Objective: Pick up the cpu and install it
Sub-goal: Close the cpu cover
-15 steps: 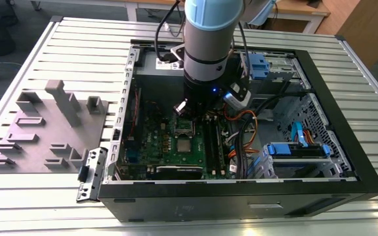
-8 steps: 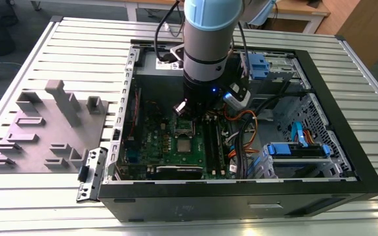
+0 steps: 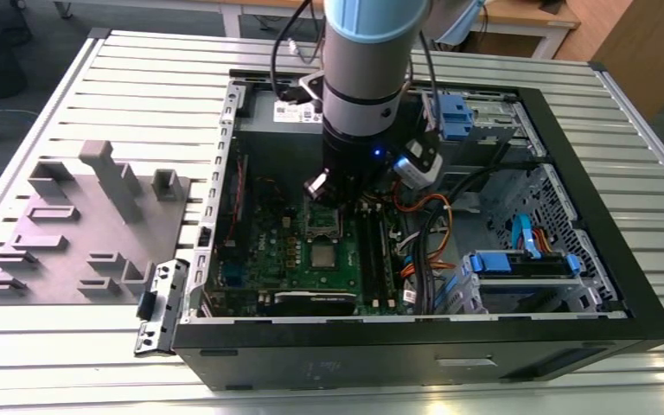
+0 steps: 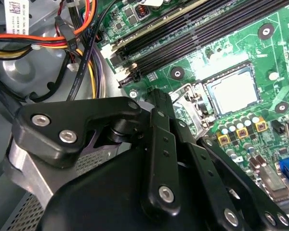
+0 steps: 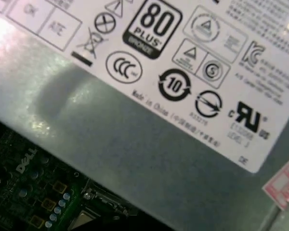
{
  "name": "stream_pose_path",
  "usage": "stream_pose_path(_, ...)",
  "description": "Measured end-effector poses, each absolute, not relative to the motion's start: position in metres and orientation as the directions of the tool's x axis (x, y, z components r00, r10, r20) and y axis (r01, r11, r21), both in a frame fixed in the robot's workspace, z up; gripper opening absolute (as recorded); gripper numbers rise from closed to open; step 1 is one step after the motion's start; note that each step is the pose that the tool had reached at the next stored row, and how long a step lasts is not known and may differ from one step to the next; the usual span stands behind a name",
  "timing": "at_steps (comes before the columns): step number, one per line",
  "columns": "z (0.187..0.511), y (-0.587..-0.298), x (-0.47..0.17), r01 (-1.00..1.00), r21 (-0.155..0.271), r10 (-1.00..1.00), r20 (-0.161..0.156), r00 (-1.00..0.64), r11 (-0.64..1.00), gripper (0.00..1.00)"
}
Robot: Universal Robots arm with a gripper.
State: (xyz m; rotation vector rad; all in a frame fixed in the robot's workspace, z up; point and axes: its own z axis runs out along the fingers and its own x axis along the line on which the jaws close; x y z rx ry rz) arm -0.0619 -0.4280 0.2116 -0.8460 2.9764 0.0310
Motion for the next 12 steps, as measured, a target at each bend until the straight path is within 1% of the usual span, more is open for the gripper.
stream_pose_path(12, 0.2180, -0.4329, -0.0581, -0.526, 0.007, -0.525, -0.050, -0.850, 0.850, 0.11)
